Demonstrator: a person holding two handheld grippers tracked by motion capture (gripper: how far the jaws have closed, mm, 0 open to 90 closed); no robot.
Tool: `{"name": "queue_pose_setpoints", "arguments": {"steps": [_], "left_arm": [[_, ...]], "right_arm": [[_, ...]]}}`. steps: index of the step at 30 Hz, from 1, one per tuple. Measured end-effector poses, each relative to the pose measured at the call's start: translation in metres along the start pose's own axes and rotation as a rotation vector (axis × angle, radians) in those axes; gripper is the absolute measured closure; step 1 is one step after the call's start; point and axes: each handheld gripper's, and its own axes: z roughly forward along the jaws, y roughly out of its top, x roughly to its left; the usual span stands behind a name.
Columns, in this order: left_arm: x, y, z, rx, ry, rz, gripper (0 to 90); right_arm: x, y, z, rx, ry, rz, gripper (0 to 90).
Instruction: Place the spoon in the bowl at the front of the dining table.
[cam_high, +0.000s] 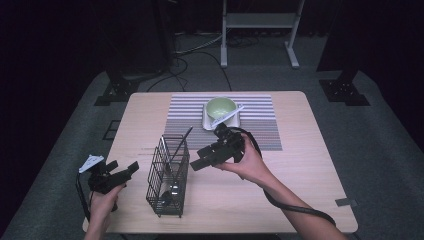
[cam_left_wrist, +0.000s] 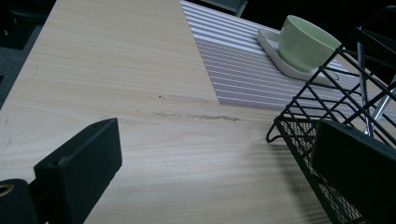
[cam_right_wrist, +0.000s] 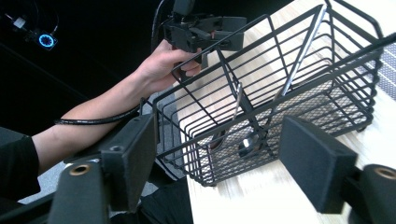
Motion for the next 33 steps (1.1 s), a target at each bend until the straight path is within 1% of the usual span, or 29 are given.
{"name": "queue_pose_setpoints", "arguments": {"steps": [5,12,15,19,22,23,24,26,27,29,33], "left_arm": [[-0.001,0.0,0.001,0.003,-0.002,0.003,1.0],[-0.001,0.0,0.0,0.001,-0.003,0.002,1.0],[-0.001,0.0,0.0,0.0,-0.003,0.001,1.0],[-0.001,0.0,0.0,-0.001,-0.003,0.001,1.0],[-0.001,0.0,0.0,-0.001,-0.002,0.001,1.0],[-0.001,0.0,0.0,-0.001,-0.002,0.001,1.0],[-0.001,0.0,0.0,-0.001,-0.003,-0.001,1.0],[-0.001,0.0,0.0,-0.002,-0.003,-0.001,1.0],[-0.001,0.0,0.0,-0.006,-0.004,0.0,1.0],[-0.001,0.001,0.0,-0.006,-0.003,0.0,1.0],[-0.001,0.001,0.0,-0.007,-0.003,-0.002,1.0]], "right_arm": [[0.0,0.004,0.006,0.009,0.004,-0.001,30.7],[0.0,0.009,0.013,0.026,0.001,0.01,35.2],[0.0,0.011,0.018,0.035,-0.001,0.003,39.6],[0.001,0.013,0.022,0.047,-0.018,0.005,44.7],[0.0,0.015,0.025,0.056,-0.029,0.013,48.8],[0.0,0.015,0.025,0.056,-0.029,0.013,48.8],[-0.001,0.015,0.026,0.056,-0.035,0.017,53.3],[-0.002,0.016,0.026,0.055,-0.035,0.02,55.0],[-0.004,0.016,0.027,0.051,-0.031,0.03,58.5],[-0.005,0.017,0.027,0.047,-0.029,0.041,61.1],[-0.006,0.018,0.03,0.051,-0.041,0.044,64.6]]}}
